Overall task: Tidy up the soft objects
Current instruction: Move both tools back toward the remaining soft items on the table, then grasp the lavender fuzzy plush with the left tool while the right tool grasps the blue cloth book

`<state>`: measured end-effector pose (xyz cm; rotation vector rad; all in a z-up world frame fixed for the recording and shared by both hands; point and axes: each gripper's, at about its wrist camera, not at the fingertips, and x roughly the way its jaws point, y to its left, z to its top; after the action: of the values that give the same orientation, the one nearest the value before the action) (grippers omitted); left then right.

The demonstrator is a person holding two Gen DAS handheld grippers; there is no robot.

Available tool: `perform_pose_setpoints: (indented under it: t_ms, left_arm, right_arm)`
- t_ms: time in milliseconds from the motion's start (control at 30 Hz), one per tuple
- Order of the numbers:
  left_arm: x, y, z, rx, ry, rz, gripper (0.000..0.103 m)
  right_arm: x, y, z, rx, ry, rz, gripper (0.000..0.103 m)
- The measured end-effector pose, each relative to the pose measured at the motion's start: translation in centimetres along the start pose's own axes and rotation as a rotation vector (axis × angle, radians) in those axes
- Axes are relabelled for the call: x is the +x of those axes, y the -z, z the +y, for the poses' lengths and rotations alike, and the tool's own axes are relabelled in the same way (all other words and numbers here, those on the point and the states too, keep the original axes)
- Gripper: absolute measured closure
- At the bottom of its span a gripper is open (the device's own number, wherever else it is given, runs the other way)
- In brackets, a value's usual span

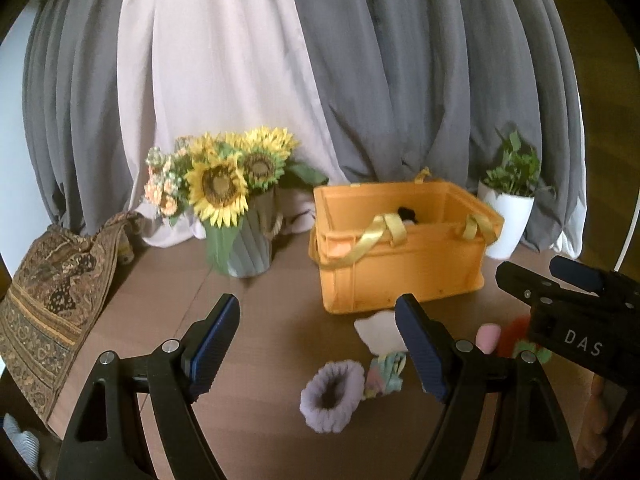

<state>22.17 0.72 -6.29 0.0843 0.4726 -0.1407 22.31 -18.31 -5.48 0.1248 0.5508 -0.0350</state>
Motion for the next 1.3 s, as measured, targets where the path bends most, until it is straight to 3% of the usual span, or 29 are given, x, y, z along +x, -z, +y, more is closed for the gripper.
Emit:
perform_pose_setpoints:
  t_ms: [800,1300]
  left_arm:
    - [5.4,7.4,-0.1,0.029,0.03,0.228,0.023]
    - [9.3,9.7,-1.0,0.034,0.065,0.298,0.023]
  right_arm:
    - [5.9,7.0,1.0,-0.063,0.013,0.217,0.025]
    - [9.9,9.7,0.5,-0.082,0.023,0.303,0.025]
